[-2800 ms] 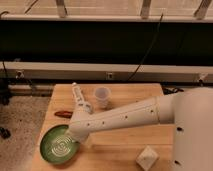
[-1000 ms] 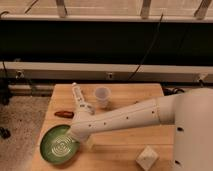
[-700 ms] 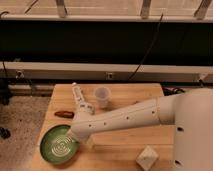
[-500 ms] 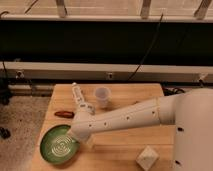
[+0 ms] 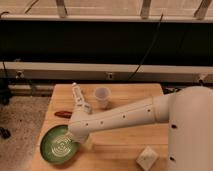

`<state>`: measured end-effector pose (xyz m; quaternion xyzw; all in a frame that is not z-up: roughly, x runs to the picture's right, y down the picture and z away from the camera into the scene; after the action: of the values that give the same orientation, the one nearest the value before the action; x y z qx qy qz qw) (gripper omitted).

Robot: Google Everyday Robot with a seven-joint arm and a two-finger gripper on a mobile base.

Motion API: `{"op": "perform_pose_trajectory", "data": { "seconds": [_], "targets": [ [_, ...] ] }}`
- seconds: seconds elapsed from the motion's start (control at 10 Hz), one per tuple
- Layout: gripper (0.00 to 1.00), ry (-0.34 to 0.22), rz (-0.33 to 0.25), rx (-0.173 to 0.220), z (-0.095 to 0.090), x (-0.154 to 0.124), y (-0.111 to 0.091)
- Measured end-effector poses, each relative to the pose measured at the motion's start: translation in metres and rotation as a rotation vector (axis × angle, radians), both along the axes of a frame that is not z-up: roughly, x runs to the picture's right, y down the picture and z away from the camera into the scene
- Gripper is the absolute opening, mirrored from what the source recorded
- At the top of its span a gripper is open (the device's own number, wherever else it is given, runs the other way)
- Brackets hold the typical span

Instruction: Pick up the ceramic bowl

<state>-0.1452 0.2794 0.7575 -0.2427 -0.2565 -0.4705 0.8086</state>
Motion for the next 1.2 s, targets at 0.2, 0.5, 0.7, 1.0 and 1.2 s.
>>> {"op": "perform_pose_trajectory", "data": {
  "seconds": [0.2, 0.5, 0.7, 1.0, 1.2],
  "targets": [
    [0.78, -0.005, -0.033, -0.013, -0.002, -0.006, 0.002],
    [0.51, -0.006, -0.062, -0.026, -0.001, -0.01, 0.005],
    [0.28, -0.008, -0.068, -0.036, 0.003, -0.012, 0.011],
    [0.01, -0.015, -0.056, -0.046, 0.007, -0.013, 0.017],
    [0.0, -0.013, -0.058, -0.046, 0.006, -0.012, 0.016]
  ]
}}
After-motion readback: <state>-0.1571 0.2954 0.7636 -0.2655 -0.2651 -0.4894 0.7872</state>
